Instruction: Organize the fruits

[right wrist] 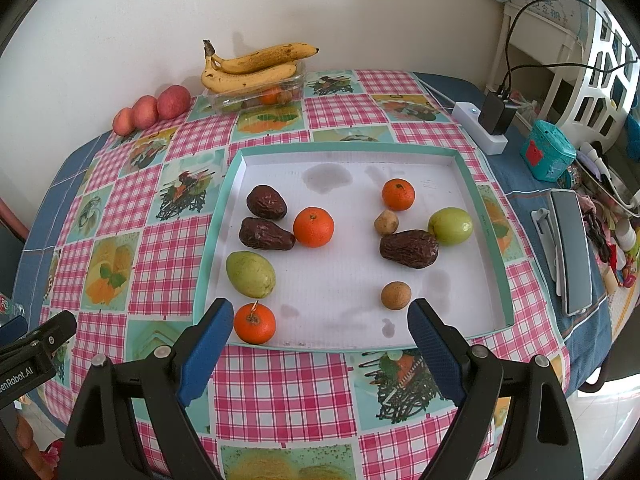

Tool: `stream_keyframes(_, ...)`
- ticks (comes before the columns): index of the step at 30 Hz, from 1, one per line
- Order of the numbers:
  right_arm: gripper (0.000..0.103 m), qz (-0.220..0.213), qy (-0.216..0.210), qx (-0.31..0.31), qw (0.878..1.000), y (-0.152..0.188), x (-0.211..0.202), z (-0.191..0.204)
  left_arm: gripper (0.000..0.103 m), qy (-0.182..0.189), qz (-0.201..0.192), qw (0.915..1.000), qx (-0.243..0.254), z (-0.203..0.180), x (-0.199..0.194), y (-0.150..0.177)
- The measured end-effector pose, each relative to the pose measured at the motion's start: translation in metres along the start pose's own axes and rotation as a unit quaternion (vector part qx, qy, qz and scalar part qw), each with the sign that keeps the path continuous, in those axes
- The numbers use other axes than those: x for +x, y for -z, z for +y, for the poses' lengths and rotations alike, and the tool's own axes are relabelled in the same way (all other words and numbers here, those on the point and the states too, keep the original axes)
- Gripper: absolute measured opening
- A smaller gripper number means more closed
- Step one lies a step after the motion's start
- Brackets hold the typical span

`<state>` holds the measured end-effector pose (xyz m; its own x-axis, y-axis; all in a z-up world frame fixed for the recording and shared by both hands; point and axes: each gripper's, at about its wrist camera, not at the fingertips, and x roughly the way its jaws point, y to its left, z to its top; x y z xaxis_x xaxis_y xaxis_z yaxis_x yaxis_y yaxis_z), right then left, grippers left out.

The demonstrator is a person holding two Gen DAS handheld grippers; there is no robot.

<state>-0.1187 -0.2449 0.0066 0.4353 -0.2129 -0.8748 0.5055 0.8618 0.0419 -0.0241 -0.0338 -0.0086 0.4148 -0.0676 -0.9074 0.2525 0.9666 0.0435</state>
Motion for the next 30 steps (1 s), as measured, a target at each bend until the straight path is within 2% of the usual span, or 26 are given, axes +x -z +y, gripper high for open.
stream_keyframes(30, 0.089, 0.002, 0.001, -0.002, 1.000, 0.0017, 0.0010, 0.0018, 0.103, -0.006, 0.002, 1.0000, -0.002, 0.0042, 0.0016, -0.0011)
